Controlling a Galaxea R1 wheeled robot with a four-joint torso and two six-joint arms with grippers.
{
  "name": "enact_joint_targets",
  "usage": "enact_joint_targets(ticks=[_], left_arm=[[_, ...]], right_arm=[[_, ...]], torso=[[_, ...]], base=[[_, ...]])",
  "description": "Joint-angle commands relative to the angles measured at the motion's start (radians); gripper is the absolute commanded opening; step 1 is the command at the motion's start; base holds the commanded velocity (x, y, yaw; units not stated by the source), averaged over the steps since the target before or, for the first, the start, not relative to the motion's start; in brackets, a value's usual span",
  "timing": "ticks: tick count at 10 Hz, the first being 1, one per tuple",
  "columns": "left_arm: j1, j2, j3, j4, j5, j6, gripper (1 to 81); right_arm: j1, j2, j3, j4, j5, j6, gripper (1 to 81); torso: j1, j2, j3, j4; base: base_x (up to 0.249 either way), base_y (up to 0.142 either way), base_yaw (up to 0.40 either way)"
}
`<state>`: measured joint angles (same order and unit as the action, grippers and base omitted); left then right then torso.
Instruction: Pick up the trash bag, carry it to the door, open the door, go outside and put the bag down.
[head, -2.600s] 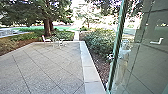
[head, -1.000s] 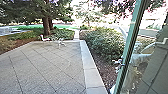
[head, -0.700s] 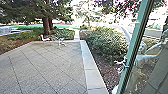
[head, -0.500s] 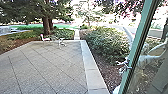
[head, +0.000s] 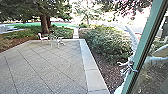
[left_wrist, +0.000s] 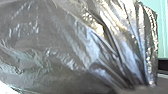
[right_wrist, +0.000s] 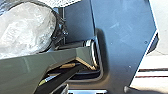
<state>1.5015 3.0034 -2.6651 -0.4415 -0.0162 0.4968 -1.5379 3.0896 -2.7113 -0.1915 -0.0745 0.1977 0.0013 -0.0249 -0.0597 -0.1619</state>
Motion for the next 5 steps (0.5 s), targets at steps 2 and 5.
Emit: enact_joint_targets(ticks=[2,5], left_arm=[[-0.046,0.002,0.005,0.001,0.067,0.006,1.0],[-0.046,0.002,0.005,0.001,0.067,0.006,1.0]], right_arm=[[0.040,0.023,0.019,-0.011,-0.061,-0.014,81.1],[0.041,0.023,0.019,-0.009,-0.062,-0.012,81.1]], torso=[[0.001,0.001,0.000,0.000],[0.002,0.002,-0.001,0.000]], base=[[0.098,0.000,0.000],[0.099,0.000,0.000]])
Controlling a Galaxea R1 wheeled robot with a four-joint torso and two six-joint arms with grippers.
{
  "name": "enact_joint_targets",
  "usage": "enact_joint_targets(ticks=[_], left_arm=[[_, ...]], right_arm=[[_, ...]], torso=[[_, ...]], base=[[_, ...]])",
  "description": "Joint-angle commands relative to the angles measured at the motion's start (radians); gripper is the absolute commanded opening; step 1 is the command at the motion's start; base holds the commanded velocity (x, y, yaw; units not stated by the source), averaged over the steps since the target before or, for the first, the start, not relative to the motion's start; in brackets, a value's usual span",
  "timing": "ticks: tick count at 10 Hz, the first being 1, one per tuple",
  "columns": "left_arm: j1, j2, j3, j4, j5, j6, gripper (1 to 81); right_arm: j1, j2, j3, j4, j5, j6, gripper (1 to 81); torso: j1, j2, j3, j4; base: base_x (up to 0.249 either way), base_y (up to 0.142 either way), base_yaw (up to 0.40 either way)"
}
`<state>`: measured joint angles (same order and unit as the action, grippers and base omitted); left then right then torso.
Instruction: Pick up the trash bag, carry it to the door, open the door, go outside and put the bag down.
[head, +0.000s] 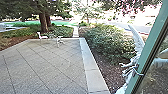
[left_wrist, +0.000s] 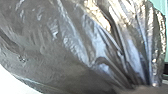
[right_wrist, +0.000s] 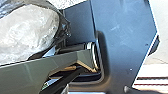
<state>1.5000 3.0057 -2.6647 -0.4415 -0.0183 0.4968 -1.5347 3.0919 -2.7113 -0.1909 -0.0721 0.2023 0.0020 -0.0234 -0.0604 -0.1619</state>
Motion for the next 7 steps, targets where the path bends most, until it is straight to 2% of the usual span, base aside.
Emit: enact_joint_targets(ticks=[1,7], left_arm=[[-0.045,0.000,0.005,0.001,0.069,0.006,1.0],[-0.045,-0.002,0.005,0.001,0.069,0.006,1.0]], right_arm=[[0.038,0.021,0.019,-0.010,-0.064,-0.015,81.1],[0.038,0.017,0.019,-0.027,-0.066,-0.034,81.1]], torso=[[0.000,0.000,0.000,0.000],[0.001,0.001,0.000,0.000]], base=[[0.099,0.000,0.000],[0.099,0.000,0.000]])
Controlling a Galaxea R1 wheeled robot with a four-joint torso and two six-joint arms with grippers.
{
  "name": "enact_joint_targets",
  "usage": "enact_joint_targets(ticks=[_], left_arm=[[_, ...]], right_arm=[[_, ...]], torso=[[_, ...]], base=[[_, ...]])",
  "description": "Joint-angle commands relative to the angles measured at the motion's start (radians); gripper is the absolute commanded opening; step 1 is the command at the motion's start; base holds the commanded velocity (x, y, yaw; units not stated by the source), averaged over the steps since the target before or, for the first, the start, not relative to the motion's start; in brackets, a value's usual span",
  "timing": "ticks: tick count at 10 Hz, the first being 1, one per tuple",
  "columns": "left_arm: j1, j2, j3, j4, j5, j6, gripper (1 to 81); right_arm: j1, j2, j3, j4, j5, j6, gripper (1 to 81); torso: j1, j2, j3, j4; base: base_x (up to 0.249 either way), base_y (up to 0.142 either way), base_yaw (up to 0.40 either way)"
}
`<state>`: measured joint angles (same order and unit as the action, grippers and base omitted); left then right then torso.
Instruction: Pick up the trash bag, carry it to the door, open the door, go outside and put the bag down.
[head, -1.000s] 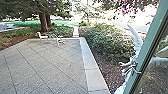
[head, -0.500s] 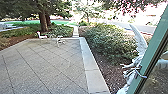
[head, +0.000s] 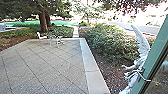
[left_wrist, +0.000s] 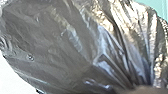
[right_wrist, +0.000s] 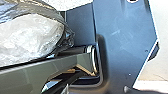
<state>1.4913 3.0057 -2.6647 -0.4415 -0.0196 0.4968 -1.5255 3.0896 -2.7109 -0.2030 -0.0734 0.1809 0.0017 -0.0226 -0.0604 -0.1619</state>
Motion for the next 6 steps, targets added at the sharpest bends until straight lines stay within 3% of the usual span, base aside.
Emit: enact_joint_targets(ticks=[1,6], left_arm=[[-0.036,-0.002,0.005,0.001,0.070,0.006,1.0],[-0.036,-0.002,0.005,0.001,0.069,0.006,1.0]], right_arm=[[0.029,0.016,0.019,-0.013,-0.065,-0.012,81.1],[0.026,0.014,0.019,-0.015,-0.063,-0.012,81.1]], torso=[[0.000,0.000,0.000,0.000],[-0.002,-0.001,0.000,0.000]], base=[[0.099,0.000,0.000],[0.102,0.000,0.000]])
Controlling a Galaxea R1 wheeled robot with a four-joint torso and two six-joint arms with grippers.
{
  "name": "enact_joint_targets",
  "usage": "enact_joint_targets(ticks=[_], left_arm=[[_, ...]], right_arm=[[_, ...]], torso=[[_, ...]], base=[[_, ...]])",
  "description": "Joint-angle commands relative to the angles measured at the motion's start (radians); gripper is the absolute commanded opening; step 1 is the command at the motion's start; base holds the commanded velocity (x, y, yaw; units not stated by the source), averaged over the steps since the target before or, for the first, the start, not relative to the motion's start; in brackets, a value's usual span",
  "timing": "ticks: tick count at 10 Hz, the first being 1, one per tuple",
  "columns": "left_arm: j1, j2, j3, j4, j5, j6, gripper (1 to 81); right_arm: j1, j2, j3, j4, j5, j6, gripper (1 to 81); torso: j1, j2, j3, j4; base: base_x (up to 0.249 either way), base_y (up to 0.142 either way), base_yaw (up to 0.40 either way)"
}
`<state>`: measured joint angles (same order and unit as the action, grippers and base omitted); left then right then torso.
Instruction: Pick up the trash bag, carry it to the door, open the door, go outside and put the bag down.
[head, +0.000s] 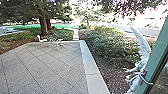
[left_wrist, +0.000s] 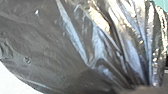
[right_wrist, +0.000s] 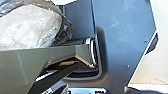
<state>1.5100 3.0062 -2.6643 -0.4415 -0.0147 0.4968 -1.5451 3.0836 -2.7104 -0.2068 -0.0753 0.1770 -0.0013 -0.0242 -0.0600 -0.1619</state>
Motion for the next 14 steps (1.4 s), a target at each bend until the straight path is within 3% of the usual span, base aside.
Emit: enact_joint_targets(ticks=[1,7,8,9,10,11,14], left_arm=[[-0.055,-0.001,0.004,0.001,0.064,0.006,1.0],[-0.055,-0.004,0.004,-0.002,0.065,0.006,1.0],[-0.055,-0.005,0.004,-0.003,0.065,0.005,1.0],[-0.055,-0.009,0.004,-0.006,0.065,0.005,1.0],[-0.055,-0.010,0.004,-0.008,0.065,0.003,1.0],[-0.056,-0.010,0.004,-0.010,0.064,0.000,1.0],[-0.063,-0.012,0.004,-0.011,0.062,-0.006,1.0]], right_arm=[[0.044,0.019,0.018,-0.011,-0.061,-0.008,81.1],[0.044,0.019,0.018,-0.013,-0.061,-0.010,81.1],[0.044,0.019,0.018,-0.013,-0.061,-0.010,81.1],[0.044,0.019,0.018,-0.013,-0.061,-0.010,81.1],[0.044,0.019,0.020,-0.013,-0.061,-0.010,81.1],[0.042,0.019,0.020,-0.013,-0.061,-0.010,81.1],[0.042,0.019,0.020,-0.022,-0.061,-0.010,81.1]], torso=[[0.001,0.000,0.000,0.000],[0.001,0.000,0.000,0.000],[0.001,0.000,0.000,0.069],[0.001,0.000,0.000,0.103],[0.002,0.001,0.000,0.118],[0.002,0.001,0.000,0.147],[0.001,0.001,0.000,0.247]], base=[[0.114,0.000,0.000],[0.121,0.000,0.000],[0.097,0.000,0.000],[0.000,0.000,0.000],[0.000,0.000,0.000],[0.000,0.000,0.000],[0.000,0.000,0.000]])
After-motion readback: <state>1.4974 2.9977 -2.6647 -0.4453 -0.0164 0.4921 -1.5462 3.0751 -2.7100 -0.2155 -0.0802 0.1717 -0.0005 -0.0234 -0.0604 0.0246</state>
